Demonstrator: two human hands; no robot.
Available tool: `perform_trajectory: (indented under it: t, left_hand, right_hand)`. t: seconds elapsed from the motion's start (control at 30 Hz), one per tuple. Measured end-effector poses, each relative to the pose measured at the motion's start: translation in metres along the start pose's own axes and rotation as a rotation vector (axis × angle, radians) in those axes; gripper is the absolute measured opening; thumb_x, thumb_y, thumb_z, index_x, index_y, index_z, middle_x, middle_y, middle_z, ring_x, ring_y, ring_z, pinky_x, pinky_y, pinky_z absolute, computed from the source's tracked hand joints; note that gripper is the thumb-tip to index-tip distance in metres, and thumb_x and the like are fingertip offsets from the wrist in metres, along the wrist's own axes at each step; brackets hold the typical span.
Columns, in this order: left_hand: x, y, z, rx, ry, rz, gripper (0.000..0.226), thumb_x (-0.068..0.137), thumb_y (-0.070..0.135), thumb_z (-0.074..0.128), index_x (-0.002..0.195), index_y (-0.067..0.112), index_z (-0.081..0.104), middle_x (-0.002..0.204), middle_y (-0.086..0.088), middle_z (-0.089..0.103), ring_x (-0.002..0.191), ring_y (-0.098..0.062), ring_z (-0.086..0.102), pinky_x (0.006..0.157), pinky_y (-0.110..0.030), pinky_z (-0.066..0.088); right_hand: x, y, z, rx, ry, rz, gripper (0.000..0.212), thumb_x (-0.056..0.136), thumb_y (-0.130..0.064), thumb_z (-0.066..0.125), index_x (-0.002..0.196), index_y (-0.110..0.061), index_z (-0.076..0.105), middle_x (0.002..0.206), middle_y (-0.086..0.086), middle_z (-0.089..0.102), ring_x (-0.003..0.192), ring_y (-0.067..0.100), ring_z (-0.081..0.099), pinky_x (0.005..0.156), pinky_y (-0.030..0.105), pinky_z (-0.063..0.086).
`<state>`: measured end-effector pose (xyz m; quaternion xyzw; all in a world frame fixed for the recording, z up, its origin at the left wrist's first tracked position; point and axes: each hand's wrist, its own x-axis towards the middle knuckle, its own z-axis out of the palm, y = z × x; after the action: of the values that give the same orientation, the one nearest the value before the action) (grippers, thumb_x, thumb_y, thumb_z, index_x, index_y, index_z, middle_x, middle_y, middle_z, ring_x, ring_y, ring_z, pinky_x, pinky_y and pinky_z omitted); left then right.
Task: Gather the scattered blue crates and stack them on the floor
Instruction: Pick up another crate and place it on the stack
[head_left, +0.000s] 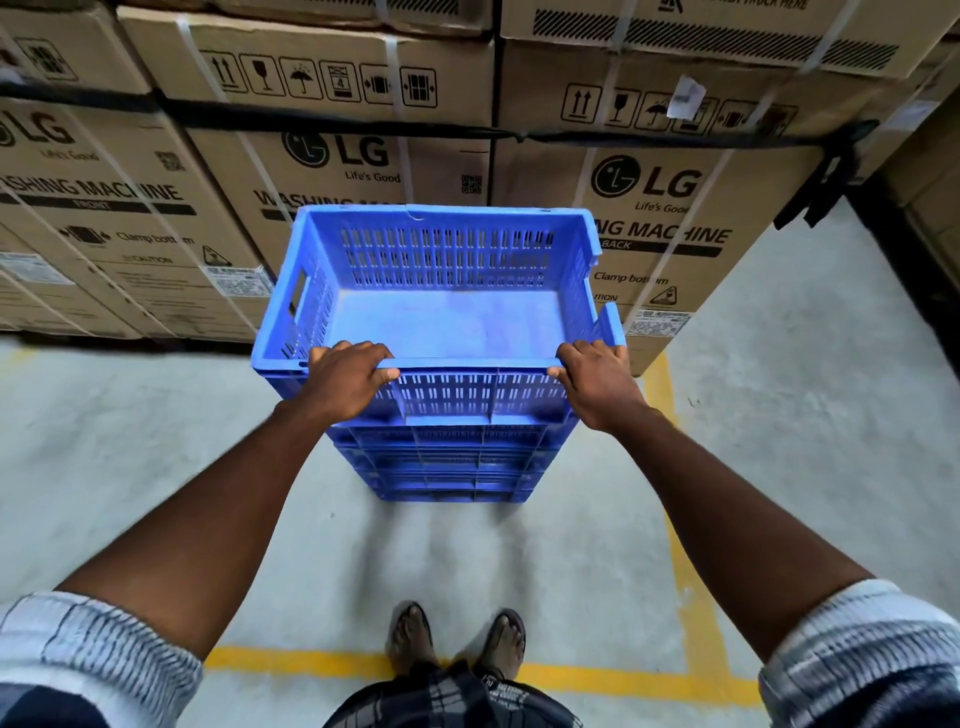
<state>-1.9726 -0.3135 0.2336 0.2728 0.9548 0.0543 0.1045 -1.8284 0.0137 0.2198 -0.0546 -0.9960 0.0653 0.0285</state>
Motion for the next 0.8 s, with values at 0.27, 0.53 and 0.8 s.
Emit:
perform_trajectory:
  t: [0.27, 0.53, 0.8]
  left_hand:
    - [-0.003, -0.001, 0.0, -0.023, 0.03, 0.013, 0.04, 0.097, 0.051, 0.042, 0.125, 0.026, 0.054, 0.126, 0.006, 0.061, 0.117, -0.026, 0.049, 0.093, -0.04, 0.024]
    - [0.008, -0.004, -0.004, -0.001, 0.037, 0.032, 0.042, 0.096, 0.052, 0.042, 0.127, 0.027, 0.054, 0.124, 0.006, 0.062, 0.117, -0.024, 0.048, 0.091, -0.038, 0.023]
    - [0.019, -0.001, -0.006, 0.008, 0.092, 0.049, 0.04, 0.096, 0.049, 0.046, 0.127, 0.025, 0.055, 0.123, 0.004, 0.063, 0.114, -0.025, 0.05, 0.091, -0.04, 0.022]
  right_hand:
    - [-0.002, -0.002, -0.003, 0.031, -0.024, 0.016, 0.041, 0.1, -0.054, 0.025, 0.096, -0.021, 0.05, 0.093, 0.003, 0.057, 0.086, 0.024, 0.05, 0.079, 0.039, 0.03]
    - [0.007, -0.004, -0.007, -0.012, -0.021, 0.022, 0.036, 0.101, -0.049, 0.03, 0.101, -0.021, 0.052, 0.097, 0.004, 0.06, 0.09, 0.025, 0.052, 0.083, 0.041, 0.033]
    - [0.018, 0.001, -0.006, -0.039, 0.019, 0.024, 0.041, 0.1, -0.051, 0.027, 0.102, -0.02, 0.053, 0.098, 0.005, 0.06, 0.089, 0.026, 0.053, 0.084, 0.042, 0.035]
